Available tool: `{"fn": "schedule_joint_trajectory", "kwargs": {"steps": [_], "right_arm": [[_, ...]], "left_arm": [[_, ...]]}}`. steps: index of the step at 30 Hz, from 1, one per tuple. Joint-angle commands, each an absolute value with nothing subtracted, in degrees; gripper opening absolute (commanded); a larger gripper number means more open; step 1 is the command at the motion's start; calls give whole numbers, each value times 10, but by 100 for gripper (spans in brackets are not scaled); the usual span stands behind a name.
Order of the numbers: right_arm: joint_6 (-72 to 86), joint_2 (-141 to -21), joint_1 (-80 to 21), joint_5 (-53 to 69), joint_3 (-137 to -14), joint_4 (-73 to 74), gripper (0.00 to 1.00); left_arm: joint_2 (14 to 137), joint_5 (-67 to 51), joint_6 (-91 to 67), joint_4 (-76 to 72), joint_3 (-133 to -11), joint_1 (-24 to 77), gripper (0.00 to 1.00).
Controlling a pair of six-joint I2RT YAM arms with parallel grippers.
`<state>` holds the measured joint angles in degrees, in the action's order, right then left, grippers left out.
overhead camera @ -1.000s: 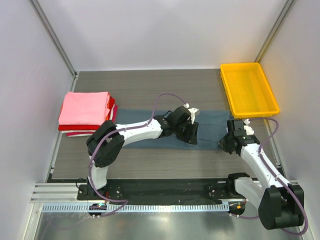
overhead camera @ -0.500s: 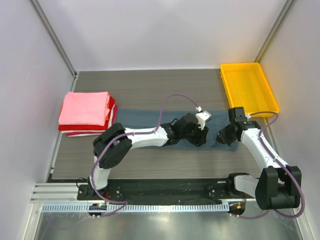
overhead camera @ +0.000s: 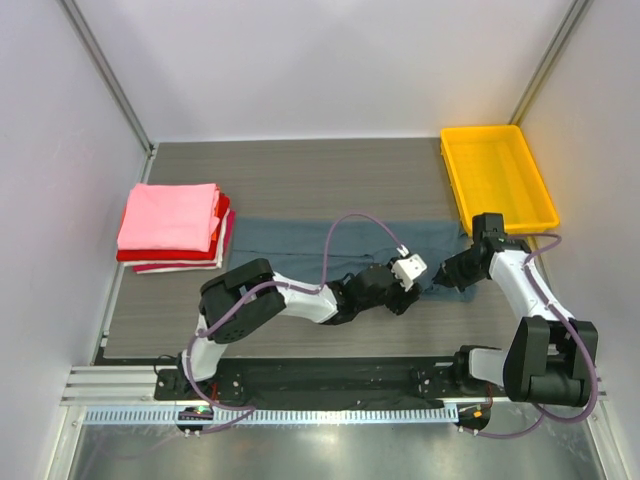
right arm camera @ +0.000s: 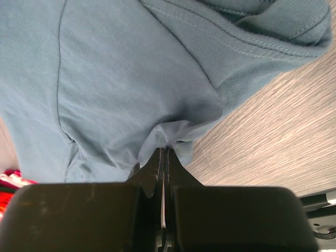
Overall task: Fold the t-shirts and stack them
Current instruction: Fold the tshirt
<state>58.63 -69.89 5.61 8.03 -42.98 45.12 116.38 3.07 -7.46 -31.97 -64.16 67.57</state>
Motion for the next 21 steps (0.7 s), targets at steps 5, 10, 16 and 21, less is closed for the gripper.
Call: {"fn": "schedule_joint_trajectory", "kwargs": {"steps": [5, 10, 16, 21], "right_arm": [[570, -708, 83, 135, -457, 460, 1], [563, -723, 99, 157, -461, 462, 1], [557, -733, 106, 163, -468, 466, 1], [558, -728, 110, 163, -469, 467, 1]], "left_arm": [[1194, 87, -55, -466, -641, 681, 57], [1230, 102, -4, -509, -657, 700, 57], [1252, 99, -3, -526, -675, 710, 57], [1269, 105, -3, -526, -692, 711, 57]]}}
